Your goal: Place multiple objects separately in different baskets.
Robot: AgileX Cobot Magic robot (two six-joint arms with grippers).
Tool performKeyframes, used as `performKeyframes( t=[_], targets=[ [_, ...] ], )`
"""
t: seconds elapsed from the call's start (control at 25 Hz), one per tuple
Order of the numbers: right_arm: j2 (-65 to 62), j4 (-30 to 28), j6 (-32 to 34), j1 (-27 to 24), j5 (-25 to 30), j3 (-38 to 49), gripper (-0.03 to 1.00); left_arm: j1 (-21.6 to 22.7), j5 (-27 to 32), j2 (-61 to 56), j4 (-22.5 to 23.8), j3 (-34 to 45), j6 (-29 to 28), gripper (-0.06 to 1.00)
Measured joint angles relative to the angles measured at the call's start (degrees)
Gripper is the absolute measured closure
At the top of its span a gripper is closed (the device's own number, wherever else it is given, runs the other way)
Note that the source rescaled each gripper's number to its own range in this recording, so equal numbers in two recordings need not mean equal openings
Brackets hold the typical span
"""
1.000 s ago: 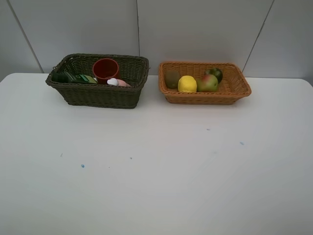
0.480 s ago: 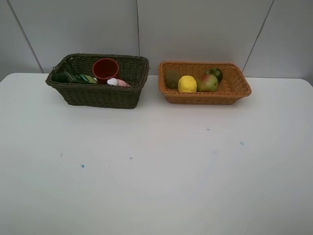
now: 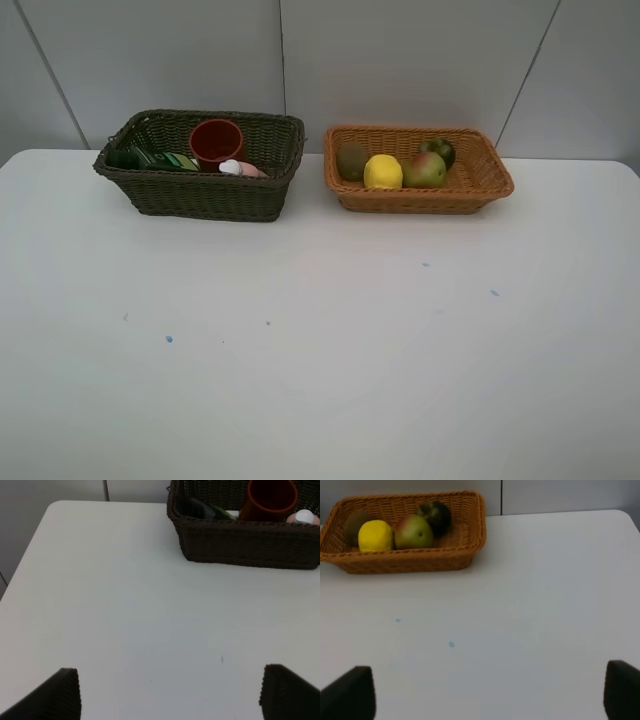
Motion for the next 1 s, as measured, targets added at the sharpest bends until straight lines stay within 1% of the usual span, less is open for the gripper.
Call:
performKeyframes(
  t=[1.0],
  targets=[
    [0.0, 0.0, 0.0, 0.0, 0.0, 0.0, -0.03, 0.0, 0.0, 0.0, -0.05, 0.0, 0.0, 0.02]
  ],
)
